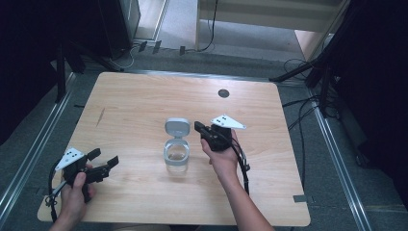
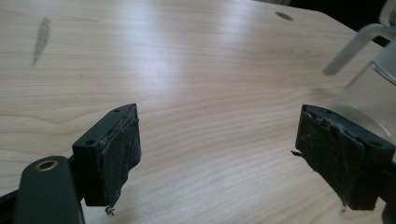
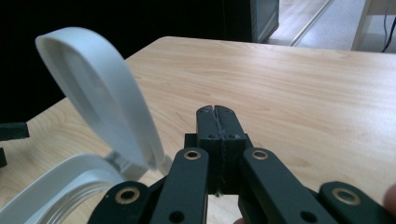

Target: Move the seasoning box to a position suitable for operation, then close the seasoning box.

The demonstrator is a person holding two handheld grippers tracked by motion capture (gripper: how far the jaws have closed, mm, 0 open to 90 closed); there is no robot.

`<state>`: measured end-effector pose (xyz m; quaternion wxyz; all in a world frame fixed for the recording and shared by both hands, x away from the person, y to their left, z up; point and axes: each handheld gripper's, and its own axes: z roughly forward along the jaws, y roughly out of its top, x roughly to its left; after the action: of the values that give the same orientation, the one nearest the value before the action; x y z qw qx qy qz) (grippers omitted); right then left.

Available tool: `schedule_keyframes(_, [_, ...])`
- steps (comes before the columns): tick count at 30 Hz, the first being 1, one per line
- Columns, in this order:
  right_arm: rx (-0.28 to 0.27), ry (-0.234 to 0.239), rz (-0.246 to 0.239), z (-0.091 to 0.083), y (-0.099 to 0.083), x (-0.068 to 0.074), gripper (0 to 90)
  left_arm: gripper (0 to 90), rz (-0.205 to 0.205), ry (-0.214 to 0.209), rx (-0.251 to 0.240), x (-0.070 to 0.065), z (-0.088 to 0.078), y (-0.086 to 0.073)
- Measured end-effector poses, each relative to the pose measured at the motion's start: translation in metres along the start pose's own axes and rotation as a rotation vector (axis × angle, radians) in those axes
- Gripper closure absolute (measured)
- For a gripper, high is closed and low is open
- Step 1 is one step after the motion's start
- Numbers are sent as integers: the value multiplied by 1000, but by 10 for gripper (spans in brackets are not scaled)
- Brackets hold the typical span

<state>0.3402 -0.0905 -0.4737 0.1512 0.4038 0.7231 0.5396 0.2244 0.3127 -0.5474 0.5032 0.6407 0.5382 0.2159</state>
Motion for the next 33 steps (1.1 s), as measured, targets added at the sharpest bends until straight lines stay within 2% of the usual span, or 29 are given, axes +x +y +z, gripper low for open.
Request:
schedule_keyframes(2, [3, 0, -1, 2, 2, 0, 900, 142, -8, -4, -1, 0, 0, -1])
schedule_keyframes(5, [-14, 8, 8, 7, 12, 0, 900, 142, 6, -11, 2, -1, 0, -2])
schedule_keyframes(6, [-34, 39, 30, 8, 18, 0, 900, 142, 6, 7, 10, -2, 1, -2])
schedule_keyframes(11, [-48, 80, 9, 7, 24, 5, 900, 143, 5, 22, 15, -2, 3, -2])
schedule_keyframes(13, [-45, 111, 1, 3, 23, 11, 900, 143, 1, 21, 18, -2, 3, -2])
schedule_keyframes(19, [-33, 161, -30, -8, 15, 22, 900, 143, 9, 26, 19, -2, 4, -2])
schedule_keyframes(23, [-47, 150, -39, -18, 7, 24, 900, 143, 8, 31, 18, -3, 5, -2])
schedule_keyframes(25, [-63, 101, -58, -25, 2, 20, 763, 143, 9, 33, 18, -3, 4, -2])
schedule_keyframes(26, [-92, 52, -65, -31, -2, 12, 577, 143, 9, 34, 18, -3, 4, -2])
schedule_keyframes(27, [-92, 52, -65, -31, -2, 12, 577, 143, 9, 34, 18, -3, 4, -2])
schedule_keyframes(28, [-92, -8, -39, -37, -6, 2, 384, 143, 10, 35, 18, -3, 4, -2])
schedule_keyframes(29, [-92, -8, -39, -37, -6, 2, 384, 143, 10, 35, 18, -3, 4, -2])
schedule_keyframes(31, [-87, -47, 6, -46, -10, -13, 257, 143, 9, 36, 14, -3, 5, -2])
schedule_keyframes(32, [-83, -59, 13, -48, -12, -18, 207, 143, 11, 37, 16, -4, 5, -2])
schedule_keyframes(33, [-81, -85, 34, -57, -16, -28, 146, 143, 12, 37, 16, -4, 4, -2])
